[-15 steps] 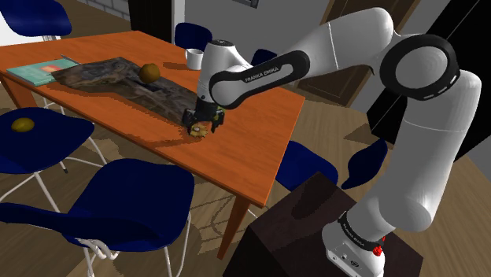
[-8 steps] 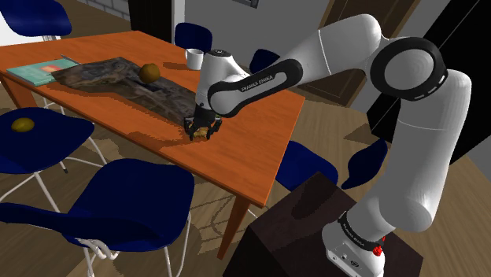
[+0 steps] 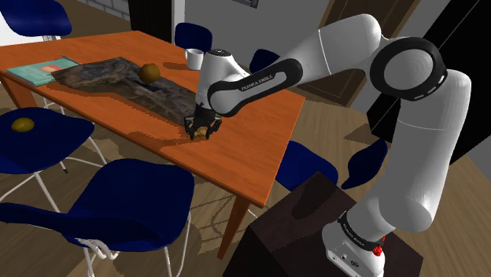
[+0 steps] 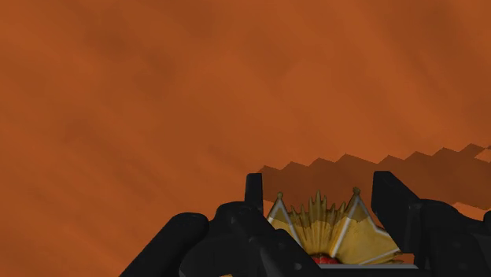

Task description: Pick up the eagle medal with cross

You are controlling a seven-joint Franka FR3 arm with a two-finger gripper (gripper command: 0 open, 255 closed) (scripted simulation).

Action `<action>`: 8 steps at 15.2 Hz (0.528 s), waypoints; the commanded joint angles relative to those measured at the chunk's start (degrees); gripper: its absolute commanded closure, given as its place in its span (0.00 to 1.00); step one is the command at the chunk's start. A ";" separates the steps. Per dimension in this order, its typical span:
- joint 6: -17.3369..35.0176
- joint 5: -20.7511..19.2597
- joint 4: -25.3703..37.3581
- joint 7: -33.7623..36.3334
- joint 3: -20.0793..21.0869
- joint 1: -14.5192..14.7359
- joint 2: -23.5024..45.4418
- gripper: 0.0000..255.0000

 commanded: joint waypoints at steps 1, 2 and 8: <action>0.35 0.03 -0.47 0.08 0.08 0.08 0.03 1.00; -0.25 0.22 -0.33 -0.03 0.19 0.00 -0.45 1.00; -3.93 1.28 0.76 -0.68 0.76 -0.41 -3.12 1.00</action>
